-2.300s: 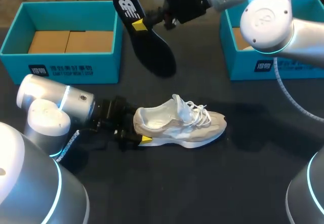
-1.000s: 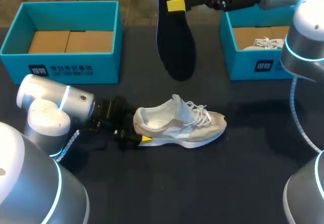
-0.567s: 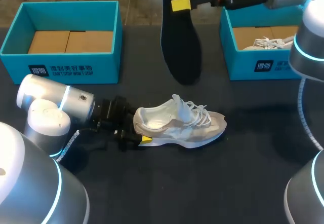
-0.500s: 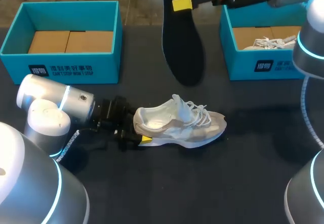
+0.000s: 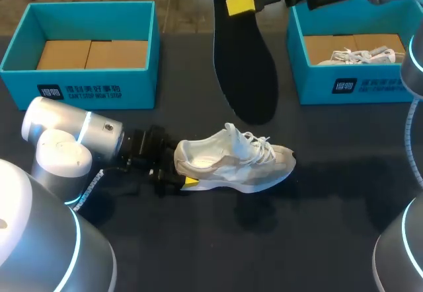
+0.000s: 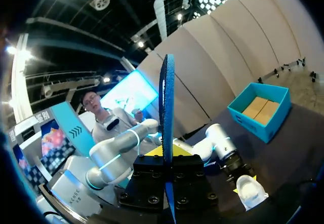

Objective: Take the shoe out of the shoebox, open the shoe tongue, remove and reinsert the insole, then place the shoe into the shoebox

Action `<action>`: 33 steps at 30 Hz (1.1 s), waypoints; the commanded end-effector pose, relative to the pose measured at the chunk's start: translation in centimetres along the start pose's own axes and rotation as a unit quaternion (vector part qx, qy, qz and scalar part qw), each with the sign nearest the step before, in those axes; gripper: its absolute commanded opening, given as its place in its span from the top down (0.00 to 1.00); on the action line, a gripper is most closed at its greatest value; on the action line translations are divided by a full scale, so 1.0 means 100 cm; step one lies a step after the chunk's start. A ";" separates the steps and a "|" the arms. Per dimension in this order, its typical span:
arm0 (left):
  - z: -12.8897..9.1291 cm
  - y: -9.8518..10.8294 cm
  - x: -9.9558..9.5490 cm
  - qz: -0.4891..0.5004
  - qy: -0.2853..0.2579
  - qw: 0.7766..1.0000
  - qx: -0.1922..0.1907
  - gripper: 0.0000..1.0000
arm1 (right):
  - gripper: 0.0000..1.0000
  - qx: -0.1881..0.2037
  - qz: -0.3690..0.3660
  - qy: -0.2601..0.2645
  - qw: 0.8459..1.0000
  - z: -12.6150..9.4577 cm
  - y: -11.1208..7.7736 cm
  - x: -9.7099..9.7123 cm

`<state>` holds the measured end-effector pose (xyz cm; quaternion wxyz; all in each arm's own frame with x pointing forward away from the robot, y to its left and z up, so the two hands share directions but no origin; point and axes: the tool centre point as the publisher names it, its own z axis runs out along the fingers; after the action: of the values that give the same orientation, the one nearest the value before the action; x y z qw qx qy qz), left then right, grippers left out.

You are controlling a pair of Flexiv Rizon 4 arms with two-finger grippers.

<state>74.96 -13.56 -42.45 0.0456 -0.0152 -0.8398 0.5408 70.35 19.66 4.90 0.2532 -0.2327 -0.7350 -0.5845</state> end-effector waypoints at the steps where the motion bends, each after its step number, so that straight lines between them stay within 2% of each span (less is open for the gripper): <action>1: 0.002 0.004 -0.001 0.000 0.001 1.000 -0.002 1.00 | 1.00 -0.023 0.003 -0.047 0.999 -0.012 -0.022 0.021; 10: 0.002 0.004 -0.001 0.000 0.001 1.000 -0.002 1.00 | 1.00 -0.019 0.020 -0.062 0.998 -0.013 -0.049 0.040; 24: 0.002 0.004 -0.001 0.000 0.001 1.000 -0.002 1.00 | 1.00 -0.036 0.043 -0.052 0.997 0.002 -0.074 0.060; 30: 0.002 0.004 -0.001 0.000 0.001 1.000 -0.002 1.00 | 1.00 -0.045 0.043 -0.062 0.996 0.003 -0.076 0.060; 31: 0.002 0.004 -0.001 0.000 0.001 1.000 -0.002 0.95 | 1.00 -0.045 0.043 -0.062 0.996 0.003 -0.076 0.060; 32: 0.002 0.004 -0.001 0.000 0.001 1.000 -0.002 0.65 | 1.00 -0.045 0.043 -0.062 0.996 0.003 -0.076 0.060; 33: -0.001 0.004 -0.001 -0.003 0.000 1.000 -0.008 0.18 | 1.00 -0.045 0.043 -0.062 0.996 0.003 -0.076 0.060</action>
<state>75.00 -13.51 -42.50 0.0454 -0.0147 -0.8402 0.5403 61.20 18.66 3.36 0.2234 -0.3080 -0.7146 -0.5870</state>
